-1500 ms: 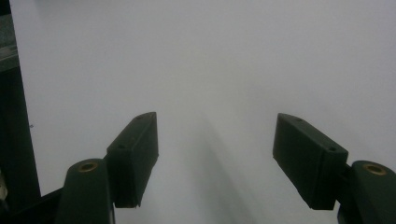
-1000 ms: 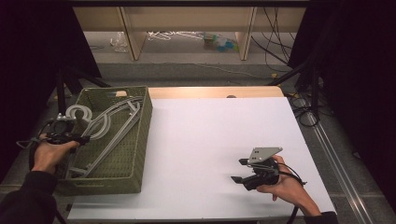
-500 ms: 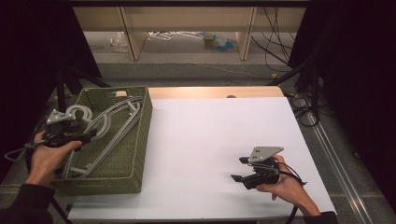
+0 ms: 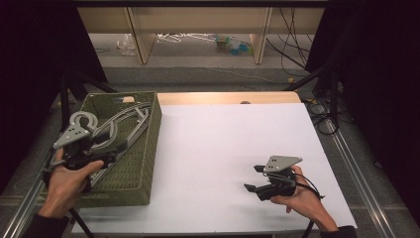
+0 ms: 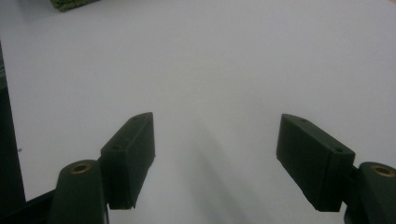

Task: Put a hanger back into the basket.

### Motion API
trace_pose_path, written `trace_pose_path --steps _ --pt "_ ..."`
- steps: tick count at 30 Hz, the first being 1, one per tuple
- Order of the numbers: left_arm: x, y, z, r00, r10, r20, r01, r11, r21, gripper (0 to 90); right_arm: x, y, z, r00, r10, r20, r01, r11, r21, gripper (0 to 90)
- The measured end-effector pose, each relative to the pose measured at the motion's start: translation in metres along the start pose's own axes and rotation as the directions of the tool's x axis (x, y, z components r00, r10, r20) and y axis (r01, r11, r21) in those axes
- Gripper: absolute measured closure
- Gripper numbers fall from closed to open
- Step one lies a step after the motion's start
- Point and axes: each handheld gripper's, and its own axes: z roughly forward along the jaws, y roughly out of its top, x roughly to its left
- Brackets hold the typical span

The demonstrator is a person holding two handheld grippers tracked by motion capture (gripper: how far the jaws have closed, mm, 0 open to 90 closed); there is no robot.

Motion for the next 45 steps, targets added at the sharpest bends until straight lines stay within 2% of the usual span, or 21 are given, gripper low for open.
trace_pose_path --steps 8,9,13,14,17,18,20,25,27,28,30,32,34,35,37,39,40,43,45 --pt "-0.036 -0.007 0.012 0.9954 0.065 0.07 -0.066 0.9977 0.01 21.2 0.005 0.0 0.0 1.0 -0.002 0.008 0.003 1.0 -0.022 28.4" --pt "-0.04 -0.009 0.014 0.9952 0.057 0.08 -0.058 0.9983 0.012 19.8 0.006 0.0 0.0 1.0 0.003 0.008 -0.003 1.0 -0.024 28.2" --pt "-0.051 -0.011 0.019 0.991 0.087 0.102 -0.089 0.9958 0.021 17.5 0.008 0.001 -0.001 0.9999 0.006 0.009 -0.006 0.999 -0.035 28.2" --pt "-0.053 -0.011 0.02 0.9913 0.077 0.107 -0.08 0.9966 0.022 17.5 0.009 0.001 0.0 0.9999 0.01 0.005 -0.01 0.999 -0.038 28.1" --pt "-0.058 -0.013 0.023 0.9899 0.081 0.116 -0.082 0.9965 0.011 17.2 0.01 0.001 0.0 0.9999 0.007 0.012 -0.007 0.999 -0.047 28.0" --pt "-0.061 -0.015 0.024 0.9903 0.065 0.123 -0.067 0.9977 0.011 17.2 0.01 0.001 0.0 0.9999 0.008 0.013 -0.007 0.999 -0.048 28.0" --pt "-0.064 -0.017 0.026 0.9879 0.084 0.13 -0.087 0.9961 0.014 17.2 0.01 0.001 0.0 0.9999 0.01 0.01 -0.009 0.999 -0.046 27.9" --pt "-0.074 -0.024 0.03 0.9856 0.081 0.148 -0.082 0.9966 0.006 17.1 0.011 0.001 0.0 0.9999 0.012 0.005 -0.012 0.999 -0.053 27.0" --pt "-0.079 -0.026 0.031 0.9844 0.09 0.151 -0.089 0.996 -0.01 16.7 0.012 0.001 -0.001 0.9998 0.016 0.014 -0.015 0.998 -0.061 25.6" --pt "-0.08 -0.026 0.031 0.9816 0.102 0.162 -0.1 0.9948 -0.015 16.4 0.012 0.001 -0.001 0.9991 0.031 0.028 -0.029 0.997 -0.069 23.2" --pt "-0.083 -0.03 0.032 0.9811 0.078 0.177 -0.074 0.9968 -0.03 16.3 0.011 0.001 -0.001 0.9984 0.046 0.033 -0.043 0.996 -0.084 21.8" --pt "-0.087 -0.034 0.033 0.9808 0.082 0.177 -0.077 0.9965 -0.033 16.2 0.011 0.0 -0.001 0.9975 0.053 0.047 -0.049 0.994 -0.094 20.0" --pt "-0.089 -0.038 0.034 0.9773 0.097 0.189 -0.091 0.9951 -0.037 16.2 0.01 0.0 -0.001 0.9973 0.056 0.048 -0.051 0.993 -0.105 19.8" --pt "-0.092 -0.042 0.035 0.9777 0.077 0.196 -0.072 0.9969 -0.033 16.2 0.011 0.0 -0.002 0.997 0.062 0.046 -0.057 0.992 -0.108 19.9" --pt "-0.093 -0.046 0.037 0.9734 0.098 0.207 -0.091 0.9948 -0.045 16.0 0.011 0.0 -0.002 0.9963 0.07 0.05 -0.063 0.991 -0.119 20.0" --pt "-0.098 -0.05 0.038 0.9734 0.078 0.216 -0.071 0.9967 -0.039 16.0 0.012 -0.001 -0.002 0.996 0.077 0.046 -0.071 0.99 -0.118 20.0" --pt "-0.1 -0.052 0.039 0.9703 0.082 0.228 -0.073 0.9962 -0.047 16.0 0.012 -0.001 -0.002 0.996 0.076 0.048 -0.07 0.99 -0.121 20.1" --pt "-0.107 -0.057 0.041 0.9618 0.131 0.24 -0.119 0.991 -0.061 16.0 0.014 -0.002 -0.001 0.9966 0.069 0.046 -0.063 0.99 -0.126 20.1" --pt "-0.111 -0.06 0.042 0.9593 0.128 0.252 -0.114 0.9911 -0.069 16.0 0.015 -0.002 0.0 0.9966 0.076 0.031 -0.071 0.989 -0.13 20.1"
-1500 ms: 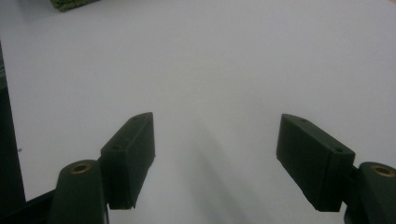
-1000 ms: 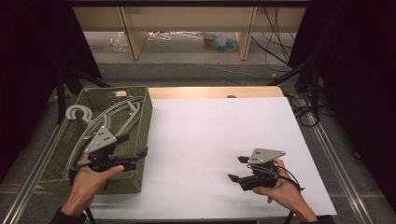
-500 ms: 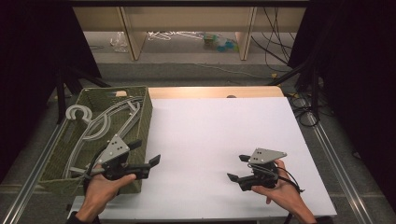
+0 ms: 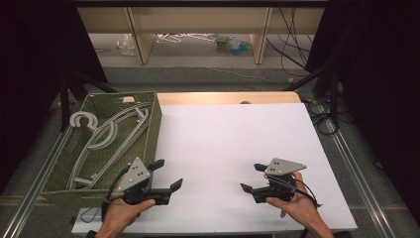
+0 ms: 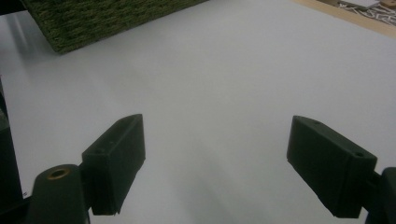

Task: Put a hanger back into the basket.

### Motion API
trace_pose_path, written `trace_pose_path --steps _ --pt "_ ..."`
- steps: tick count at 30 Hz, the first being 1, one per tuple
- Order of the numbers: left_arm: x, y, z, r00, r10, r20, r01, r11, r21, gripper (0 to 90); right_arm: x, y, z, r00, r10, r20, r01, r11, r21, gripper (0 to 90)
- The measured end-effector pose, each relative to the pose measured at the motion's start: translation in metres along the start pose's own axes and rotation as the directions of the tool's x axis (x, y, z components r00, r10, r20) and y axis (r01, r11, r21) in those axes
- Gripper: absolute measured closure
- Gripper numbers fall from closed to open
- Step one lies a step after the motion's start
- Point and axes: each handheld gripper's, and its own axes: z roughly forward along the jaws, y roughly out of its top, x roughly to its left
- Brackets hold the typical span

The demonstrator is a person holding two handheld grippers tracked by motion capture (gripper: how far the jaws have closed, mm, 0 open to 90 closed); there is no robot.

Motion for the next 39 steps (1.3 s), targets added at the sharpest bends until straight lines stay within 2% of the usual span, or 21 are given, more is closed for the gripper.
trace_pose_path --steps 3,4,6,8,13,14,15,16,19,20,21,24,25,27,30,32,34,35,37,38,39 --pt "-0.005 -0.006 0.003 1.0 0.003 0.01 -0.003 1.0 -0.002 16.0 0.002 0.0 0.001 0.9999 -0.012 0.002 0.012 1.0 0.009 20.1" --pt "-0.005 -0.009 0.004 0.9991 0.039 0.013 -0.039 0.9992 0.001 16.0 0.002 0.0 0.001 0.9998 -0.018 0.009 0.018 1.0 0.001 20.1" --pt "-0.007 -0.014 0.007 0.9984 0.056 0.006 -0.056 0.9983 0.015 16.0 0.003 0.001 0.0 0.9999 -0.007 -0.01 0.007 1.0 0.002 20.1" --pt "-0.007 -0.016 0.008 0.9979 0.061 0.023 -0.062 0.998 0.016 16.0 0.004 0.0 -0.001 1.0 -0.007 0.004 0.007 1.0 -0.013 20.1" --pt "-0.009 -0.018 0.006 0.9986 0.048 0.024 -0.048 0.9986 0.019 16.0 0.009 0.0 -0.005 0.9997 -0.025 0.007 0.025 1.0 -0.017 20.1" --pt "-0.008 -0.019 0.005 0.9977 0.06 0.031 -0.06 0.998 0.018 16.0 0.011 -0.001 -0.006 0.9996 -0.027 0.013 0.027 1.0 -0.014 20.3" --pt "-0.008 -0.019 0.004 0.9984 0.047 0.029 -0.048 0.9987 0.018 16.0 0.012 -0.001 -0.006 0.9991 -0.039 0.016 0.04 0.999 -0.018 20.4" --pt "-0.007 -0.02 0.003 0.9984 0.04 0.041 -0.04 0.9991 0.014 16.0 0.014 -0.001 -0.007 0.9994 -0.031 0.015 0.032 0.999 -0.019 20.4" --pt "-0.007 -0.023 0.001 0.9992 0.015 0.036 -0.016 0.9998 0.014 16.0 0.017 -0.003 -0.009 0.9993 -0.034 0.016 0.034 0.999 -0.024 20.3" --pt "-0.006 -0.024 -0.001 0.9988 0.028 0.04 -0.029 0.9995 0.015 16.0 0.019 -0.003 -0.01 0.9995 -0.029 0.01 0.029 0.999 -0.024 20.3" --pt "-0.007 -0.025 -0.001 0.9987 0.011 0.049 -0.011 0.9999 0.007 16.0 0.021 -0.004 -0.011 0.9995 -0.029 0.015 0.029 0.999 -0.031 20.3" --pt "-0.006 -0.025 -0.004 0.9985 0.022 0.049 -0.022 0.9997 0.004 15.9 0.026 -0.005 -0.014 0.9996 -0.025 0.014 0.025 0.999 -0.047 20.3" --pt "-0.008 -0.027 -0.005 0.9989 0.003 0.047 -0.003 1.0 0.005 15.9 0.026 -0.005 -0.014 0.9996 -0.027 0.011 0.027 0.998 -0.053 20.1" --pt "-0.008 -0.027 -0.007 0.9989 0.001 0.047 -0.002 1.0 0.009 15.9 0.029 -0.007 -0.016 0.9997 -0.012 0.02 0.013 0.998 -0.054 19.9" --pt "-0.008 -0.028 -0.007 0.9992 0.006 0.039 -0.007 1.0 0.006 15.9 0.029 -0.008 -0.016 0.9992 -0.019 0.036 0.021 0.998 -0.058 19.8" --pt "-0.007 -0.028 -0.007 0.9994 0.0 0.036 0.0 1.0 0.006 15.9 0.03 -0.007 -0.017 0.9996 -0.015 0.025 0.017 0.998 -0.055 19.8" --pt "-0.006 -0.028 -0.007 0.9989 0.022 0.041 -0.022 0.9997 0.006 15.9 0.03 -0.007 -0.017 0.999 -0.029 0.033 0.031 0.997 -0.067 19.8" --pt "-0.008 -0.028 -0.007 0.9994 -0.001 0.034 0.0 1.0 0.005 15.9 0.03 -0.007 -0.017 0.999 -0.028 0.036 0.031 0.997 -0.066 19.8" --pt "-0.008 -0.027 -0.006 0.9994 -0.001 0.035 0.001 1.0 0.003 15.9 0.029 -0.008 -0.017 0.9993 -0.016 0.034 0.018 0.998 -0.063 19.8" --pt "-0.007 -0.027 -0.006 0.9993 0.015 0.035 -0.015 0.9999 0.004 15.9 0.029 -0.008 -0.016 0.9993 -0.014 0.035 0.016 0.998 -0.062 19.8" --pt "-0.007 -0.028 -0.005 0.9991 0.004 0.043 -0.004 1.0 -0.001 15.9 0.029 -0.008 -0.016 0.9994 -0.011 0.034 0.013 0.998 -0.059 19.8"
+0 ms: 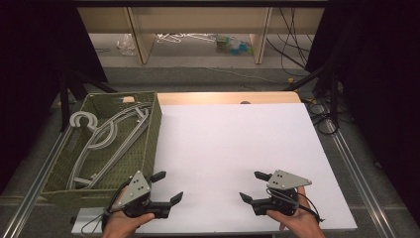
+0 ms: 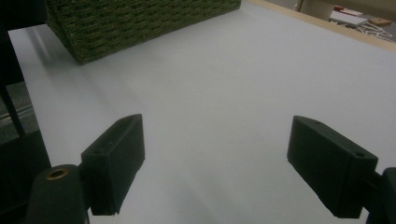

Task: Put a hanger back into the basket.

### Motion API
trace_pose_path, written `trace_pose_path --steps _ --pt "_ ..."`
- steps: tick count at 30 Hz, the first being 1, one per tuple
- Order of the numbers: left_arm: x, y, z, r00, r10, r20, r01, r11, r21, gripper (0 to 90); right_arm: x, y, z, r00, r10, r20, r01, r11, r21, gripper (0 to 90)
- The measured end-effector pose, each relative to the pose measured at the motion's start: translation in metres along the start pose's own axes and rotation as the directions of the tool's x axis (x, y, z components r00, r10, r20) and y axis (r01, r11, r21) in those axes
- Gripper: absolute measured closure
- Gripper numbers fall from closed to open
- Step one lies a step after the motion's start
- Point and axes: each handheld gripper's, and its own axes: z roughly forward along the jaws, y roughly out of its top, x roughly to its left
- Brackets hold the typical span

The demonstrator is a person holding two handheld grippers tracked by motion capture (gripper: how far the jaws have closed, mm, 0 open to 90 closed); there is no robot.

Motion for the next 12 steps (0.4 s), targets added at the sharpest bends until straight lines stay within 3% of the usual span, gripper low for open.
trace_pose_path --steps 8,12 --pt "-0.0018 -0.0025 0.0014 0.9999 -0.013 0.0 0.013 0.9998 0.015 15.9 -0.0004 -0.0003 0.001 0.9999 -0.003 0.01 0.003 1.0 0.0 20.2" --pt "-0.0048 -0.0041 0.0037 0.9999 0.007 0.01 -0.007 0.9993 0.036 15.9 0.0 -0.0008 0.0012 0.9999 0.01 0.003 -0.01 1.0 0.006 20.0"
